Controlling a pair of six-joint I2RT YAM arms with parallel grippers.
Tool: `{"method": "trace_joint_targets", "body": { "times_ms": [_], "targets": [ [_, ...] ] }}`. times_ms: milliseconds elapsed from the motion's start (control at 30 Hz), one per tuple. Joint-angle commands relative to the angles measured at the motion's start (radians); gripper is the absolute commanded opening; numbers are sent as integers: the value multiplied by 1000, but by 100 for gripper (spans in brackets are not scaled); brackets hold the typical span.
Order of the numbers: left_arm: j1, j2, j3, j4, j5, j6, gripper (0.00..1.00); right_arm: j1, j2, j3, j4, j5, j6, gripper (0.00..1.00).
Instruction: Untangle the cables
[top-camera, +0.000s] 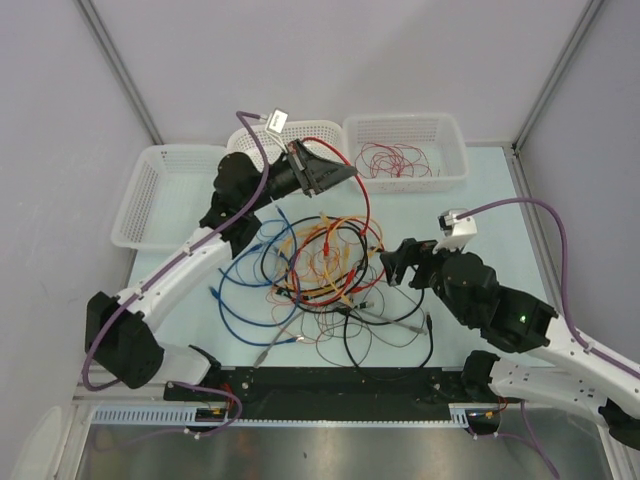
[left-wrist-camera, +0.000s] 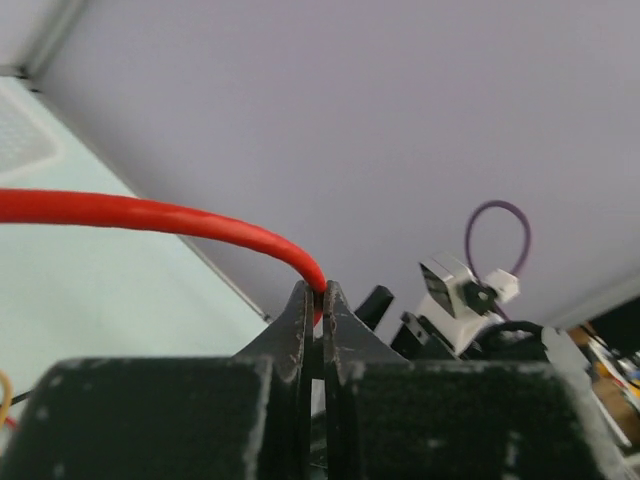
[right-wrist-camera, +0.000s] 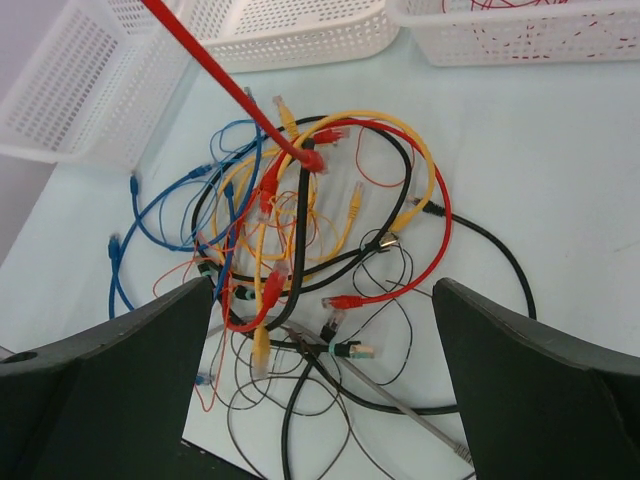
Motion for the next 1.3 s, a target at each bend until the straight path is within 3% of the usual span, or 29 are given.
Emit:
{"method": "trace_joint_targets", "body": {
  "times_ms": [0, 200, 267, 300, 367, 400, 500, 567, 767, 933, 1133, 1167, 1233, 1267],
  "targets": [
    [5, 13, -2, 334, 163, -195, 0, -18, -40, 5, 29, -11, 16, 96],
    [40, 8, -10, 350, 166, -189, 0, -27, -74, -16, 10, -7, 28, 96],
    [57, 34, -76, 421, 178, -245, 0, -35, -79, -27, 2, -11, 40, 96],
    [60, 86, -108, 609, 204, -373, 0, -36, -80, -33, 2, -16, 42, 96],
    [57, 157, -186, 837, 213, -524, 1, -41, -82, -47, 2, -22, 56, 96],
    [53, 199, -205, 1048, 203, -664, 1, -42, -82, -51, 5, -25, 57, 96],
    [40, 322, -239, 1314, 178, -845, 0, -48, -82, -56, 8, -34, 57, 96],
    [26, 355, -222, 1334, 199, -868, 0, -54, -82, -58, 2, -34, 54, 96],
    [14, 292, -162, 1207, 282, -749, 0, -74, -73, -56, 0, -51, 51, 96],
    [8, 189, -90, 810, 360, -506, 0, -82, -71, -59, -10, -50, 54, 95],
    [-55, 195, 63, 863, 414, -555, 0, -93, -76, -62, -10, -54, 47, 95],
    [-59, 188, 79, 832, 410, -507, 0, -96, -77, -64, -12, -56, 48, 95],
    [-59, 119, 114, 565, 367, -370, 0, -97, -88, -64, -17, -56, 53, 95],
    [-59, 94, 142, 214, 339, -139, 0, -97, -94, -64, -18, -56, 53, 95]
  ]
}}
